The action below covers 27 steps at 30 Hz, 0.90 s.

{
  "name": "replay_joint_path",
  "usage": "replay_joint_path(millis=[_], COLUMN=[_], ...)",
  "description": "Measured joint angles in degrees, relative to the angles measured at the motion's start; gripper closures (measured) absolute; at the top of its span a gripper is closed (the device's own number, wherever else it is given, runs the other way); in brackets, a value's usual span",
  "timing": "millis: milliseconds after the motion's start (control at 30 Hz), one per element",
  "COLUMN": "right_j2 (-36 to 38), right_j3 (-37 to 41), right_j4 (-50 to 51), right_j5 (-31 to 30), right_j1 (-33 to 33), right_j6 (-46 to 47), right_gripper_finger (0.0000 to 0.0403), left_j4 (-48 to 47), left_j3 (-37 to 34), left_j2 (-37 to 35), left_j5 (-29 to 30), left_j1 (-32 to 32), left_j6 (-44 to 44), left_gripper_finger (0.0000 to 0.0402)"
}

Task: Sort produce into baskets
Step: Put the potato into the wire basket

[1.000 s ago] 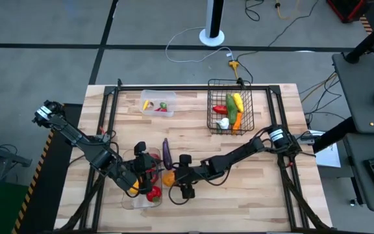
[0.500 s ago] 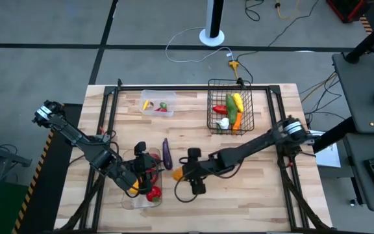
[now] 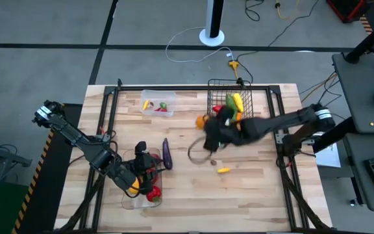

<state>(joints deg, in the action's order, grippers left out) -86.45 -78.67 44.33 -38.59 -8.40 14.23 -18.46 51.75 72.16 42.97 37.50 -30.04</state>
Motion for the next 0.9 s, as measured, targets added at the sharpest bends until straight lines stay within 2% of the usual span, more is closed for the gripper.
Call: replay_joint_path(millis=[167,267,400,500,633,900], right_j2=[2.46,2.59,1.70,1.39,1.27,1.17], right_j3=[0.06,0.29,1.57,2.96,4.31,4.87], right_j4=[5.29,8.10,8.77,9.26,9.06,8.92], right_j5=[0.63,5.75,13.04,15.97,19.14,19.56], right_j1=[9.66,16.50,24.24,28.76,33.28,36.67], right_j6=[8.66,11.74,10.99,9.31,9.20,8.31], right_gripper_finger=[0.0152,0.0152,0.0152,0.0152,0.0152,0.0152], left_j4=[0.11,0.22,0.26,0.22,0.24,0.22], left_j3=[0.00,0.00,0.00,0.00,0.00,0.00], left_j2=[0.01,0.02,0.33,0.64,0.66,0.66], left_j5=[0.08,0.12,0.14,0.14,0.58,3.05], left_j1=[0.00,0.00,0.00,0.00,0.00,0.00], left_j6=[0.00,0.00,-0.06,-0.15,-0.24,-0.27], left_gripper_finger=[0.0264,0.0264,0.0264,0.0264,0.0264,0.0264])
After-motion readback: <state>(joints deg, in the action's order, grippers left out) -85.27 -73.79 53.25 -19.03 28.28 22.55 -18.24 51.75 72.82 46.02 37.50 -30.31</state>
